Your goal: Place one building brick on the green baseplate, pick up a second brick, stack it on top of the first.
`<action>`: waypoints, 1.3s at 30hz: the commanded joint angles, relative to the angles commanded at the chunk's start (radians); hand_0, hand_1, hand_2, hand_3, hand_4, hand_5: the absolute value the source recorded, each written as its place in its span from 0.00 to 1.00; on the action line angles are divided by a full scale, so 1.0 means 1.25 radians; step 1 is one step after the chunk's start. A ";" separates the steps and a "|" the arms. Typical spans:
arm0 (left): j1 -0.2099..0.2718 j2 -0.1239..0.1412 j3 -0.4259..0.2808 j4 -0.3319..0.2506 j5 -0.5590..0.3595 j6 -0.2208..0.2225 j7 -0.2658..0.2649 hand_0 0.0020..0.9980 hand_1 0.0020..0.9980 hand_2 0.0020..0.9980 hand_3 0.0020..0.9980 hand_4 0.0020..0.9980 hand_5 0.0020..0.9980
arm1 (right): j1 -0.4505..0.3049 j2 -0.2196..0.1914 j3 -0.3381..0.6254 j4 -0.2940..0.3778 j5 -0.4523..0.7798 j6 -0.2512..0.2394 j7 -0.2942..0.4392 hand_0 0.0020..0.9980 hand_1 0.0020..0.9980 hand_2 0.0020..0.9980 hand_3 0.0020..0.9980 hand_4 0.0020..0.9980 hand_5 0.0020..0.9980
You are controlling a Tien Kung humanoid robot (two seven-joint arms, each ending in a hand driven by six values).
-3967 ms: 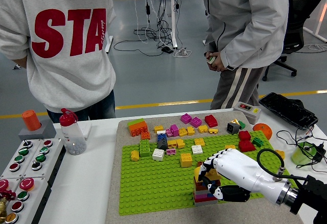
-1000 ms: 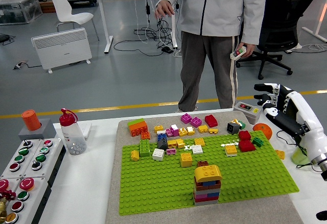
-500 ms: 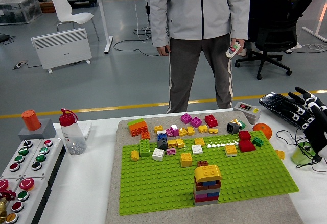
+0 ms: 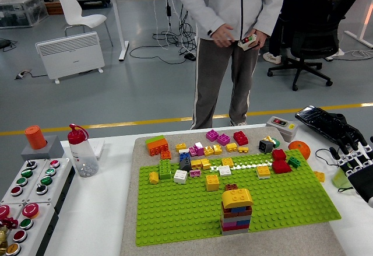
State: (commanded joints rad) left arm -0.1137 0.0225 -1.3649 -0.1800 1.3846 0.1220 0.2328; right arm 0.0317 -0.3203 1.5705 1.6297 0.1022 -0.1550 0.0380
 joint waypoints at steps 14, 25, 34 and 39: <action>0.007 -0.001 0.001 0.000 0.007 -0.002 0.001 0.66 0.69 0.69 0.58 0.29 1.00 | -0.015 0.010 0.014 0.005 0.061 0.033 -0.047 0.84 0.80 0.81 0.78 0.53 0.50; 0.008 0.000 0.006 0.000 0.000 -0.002 -0.001 0.66 0.69 0.69 0.58 0.29 1.00 | -0.016 0.012 0.013 0.002 0.048 0.025 -0.078 0.86 0.81 0.84 0.78 0.54 0.51; 0.004 0.000 0.008 0.000 -0.008 -0.002 -0.002 0.66 0.69 0.69 0.58 0.29 1.00 | -0.015 0.015 0.017 0.001 0.032 0.012 -0.095 0.86 0.82 0.85 0.78 0.54 0.47; 0.000 0.000 0.009 0.000 -0.011 -0.002 -0.003 0.66 0.69 0.69 0.58 0.29 1.00 | -0.011 0.018 0.020 -0.006 0.030 -0.001 -0.107 0.86 0.82 0.85 0.78 0.54 0.47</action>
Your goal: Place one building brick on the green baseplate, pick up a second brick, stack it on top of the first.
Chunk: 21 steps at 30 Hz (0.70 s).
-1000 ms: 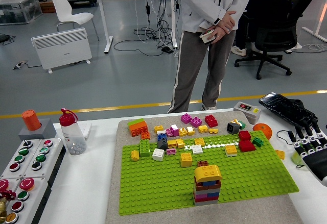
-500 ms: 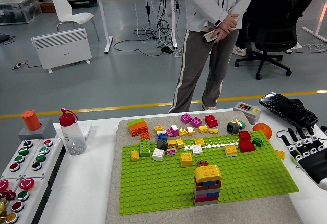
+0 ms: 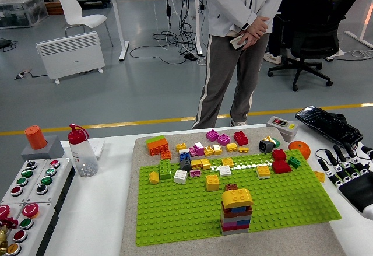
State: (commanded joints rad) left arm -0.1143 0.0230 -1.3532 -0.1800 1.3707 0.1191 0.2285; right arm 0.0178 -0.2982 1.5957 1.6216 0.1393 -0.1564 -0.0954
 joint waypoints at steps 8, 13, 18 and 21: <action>-0.007 0.001 0.003 0.000 -0.003 -0.001 -0.002 0.66 0.69 0.69 0.58 0.28 1.00 | 0.003 0.005 0.001 -0.009 0.011 -0.008 -0.008 0.85 0.82 0.84 0.78 0.55 0.48; -0.010 0.001 0.005 0.000 -0.004 -0.001 -0.003 0.66 0.69 0.69 0.58 0.29 1.00 | 0.003 0.006 0.002 -0.013 0.019 -0.007 -0.011 0.85 0.81 0.84 0.77 0.55 0.49; -0.012 0.002 0.005 0.000 -0.003 -0.001 -0.003 0.66 0.69 0.69 0.58 0.29 1.00 | 0.005 0.007 0.003 -0.015 0.026 -0.005 -0.012 0.84 0.81 0.84 0.76 0.55 0.48; -0.013 0.002 0.006 0.000 -0.003 -0.001 -0.003 0.66 0.69 0.69 0.58 0.28 1.00 | 0.005 0.008 0.005 -0.015 0.030 -0.003 -0.012 0.84 0.81 0.83 0.76 0.55 0.49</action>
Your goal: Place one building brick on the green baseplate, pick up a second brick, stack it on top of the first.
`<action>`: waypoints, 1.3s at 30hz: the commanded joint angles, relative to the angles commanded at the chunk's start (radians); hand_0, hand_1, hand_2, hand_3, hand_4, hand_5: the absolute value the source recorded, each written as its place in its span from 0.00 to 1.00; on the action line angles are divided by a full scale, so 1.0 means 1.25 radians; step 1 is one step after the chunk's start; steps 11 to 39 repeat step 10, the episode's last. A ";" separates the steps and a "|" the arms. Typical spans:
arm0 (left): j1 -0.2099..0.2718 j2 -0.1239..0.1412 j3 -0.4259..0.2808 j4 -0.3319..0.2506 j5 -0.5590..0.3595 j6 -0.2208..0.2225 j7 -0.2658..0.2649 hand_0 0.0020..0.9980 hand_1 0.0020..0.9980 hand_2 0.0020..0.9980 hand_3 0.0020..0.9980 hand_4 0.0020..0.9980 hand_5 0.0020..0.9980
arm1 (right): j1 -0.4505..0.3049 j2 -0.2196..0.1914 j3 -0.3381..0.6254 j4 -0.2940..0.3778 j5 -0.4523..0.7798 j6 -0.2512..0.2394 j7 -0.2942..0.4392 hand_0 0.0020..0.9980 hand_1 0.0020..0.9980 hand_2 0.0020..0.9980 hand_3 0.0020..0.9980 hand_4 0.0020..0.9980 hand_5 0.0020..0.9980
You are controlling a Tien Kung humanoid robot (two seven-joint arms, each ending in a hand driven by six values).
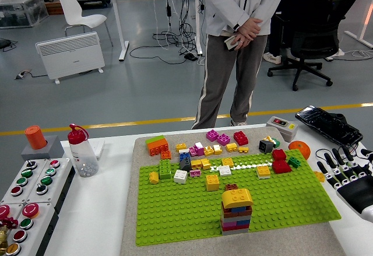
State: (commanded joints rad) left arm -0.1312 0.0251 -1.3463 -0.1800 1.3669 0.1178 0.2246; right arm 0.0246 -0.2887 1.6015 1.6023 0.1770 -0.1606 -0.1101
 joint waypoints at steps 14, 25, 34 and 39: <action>-0.001 0.000 0.000 0.000 0.001 -0.001 0.000 0.66 0.69 0.69 0.58 0.29 1.00 | 0.000 0.001 0.003 -0.001 0.008 0.012 0.016 0.84 0.81 0.83 0.77 0.55 0.49; -0.001 0.000 0.000 0.000 0.001 -0.001 0.000 0.66 0.69 0.69 0.58 0.29 1.00 | 0.000 0.001 0.003 -0.001 0.008 0.012 0.016 0.84 0.81 0.83 0.77 0.55 0.49; -0.001 0.000 0.000 0.000 0.001 -0.001 0.000 0.66 0.69 0.69 0.58 0.29 1.00 | 0.000 0.001 0.003 -0.001 0.008 0.012 0.016 0.84 0.81 0.83 0.77 0.55 0.49; -0.001 0.000 0.000 0.000 0.001 -0.001 0.000 0.66 0.69 0.69 0.58 0.29 1.00 | 0.000 0.001 0.003 -0.001 0.008 0.012 0.016 0.84 0.81 0.83 0.77 0.55 0.49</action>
